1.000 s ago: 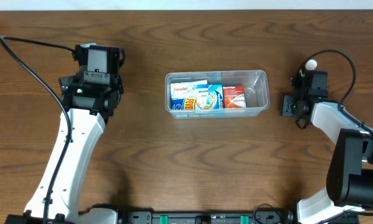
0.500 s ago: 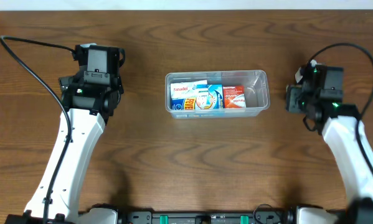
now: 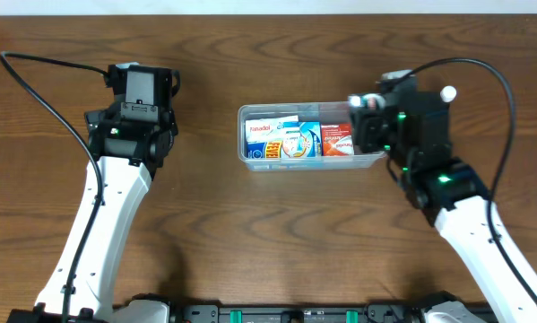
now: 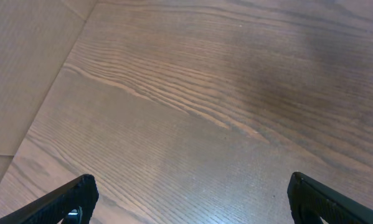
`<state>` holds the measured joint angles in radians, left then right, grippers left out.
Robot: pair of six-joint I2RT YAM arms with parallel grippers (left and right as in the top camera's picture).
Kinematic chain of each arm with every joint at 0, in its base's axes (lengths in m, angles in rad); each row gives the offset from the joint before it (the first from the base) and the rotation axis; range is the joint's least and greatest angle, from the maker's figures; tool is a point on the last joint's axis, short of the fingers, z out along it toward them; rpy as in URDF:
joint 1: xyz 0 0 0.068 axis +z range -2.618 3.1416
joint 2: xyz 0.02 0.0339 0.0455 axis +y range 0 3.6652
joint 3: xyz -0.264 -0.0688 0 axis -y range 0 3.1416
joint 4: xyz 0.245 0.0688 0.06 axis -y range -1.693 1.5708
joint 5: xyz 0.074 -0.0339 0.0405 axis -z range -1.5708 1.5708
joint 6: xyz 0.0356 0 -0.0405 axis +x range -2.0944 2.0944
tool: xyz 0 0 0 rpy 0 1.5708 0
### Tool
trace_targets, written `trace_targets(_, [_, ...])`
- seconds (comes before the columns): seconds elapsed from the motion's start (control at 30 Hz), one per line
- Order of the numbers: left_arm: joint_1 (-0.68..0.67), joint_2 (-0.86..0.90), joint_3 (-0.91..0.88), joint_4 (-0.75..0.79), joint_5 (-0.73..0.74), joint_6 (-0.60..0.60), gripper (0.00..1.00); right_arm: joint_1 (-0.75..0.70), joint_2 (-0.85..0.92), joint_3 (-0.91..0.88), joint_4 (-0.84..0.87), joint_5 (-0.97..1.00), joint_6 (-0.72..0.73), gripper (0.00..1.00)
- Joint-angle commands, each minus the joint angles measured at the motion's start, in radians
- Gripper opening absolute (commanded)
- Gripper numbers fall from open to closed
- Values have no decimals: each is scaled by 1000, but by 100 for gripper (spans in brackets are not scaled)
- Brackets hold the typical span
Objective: Pack container
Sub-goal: 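Lift the green box and carry it over the container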
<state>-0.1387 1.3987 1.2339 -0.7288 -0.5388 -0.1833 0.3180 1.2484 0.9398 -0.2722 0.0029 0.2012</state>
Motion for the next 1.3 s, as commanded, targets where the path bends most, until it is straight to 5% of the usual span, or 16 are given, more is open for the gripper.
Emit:
trace_targets(0.0, [4,1,7,0,-22,-2,98,56,45,16,37,48,83,40])
trace_targets(0.4, [4,1,7,0,-22,-2,98,154,262,32,137,54,121,39])
trace_targets(0.8, [4,1,7,0,-22,-2,98,193,412,228,-55,129,120,38])
trace_targets(1.27, [4,1,7,0,-22,-2,98,196,508,238,-79,155,143,38])
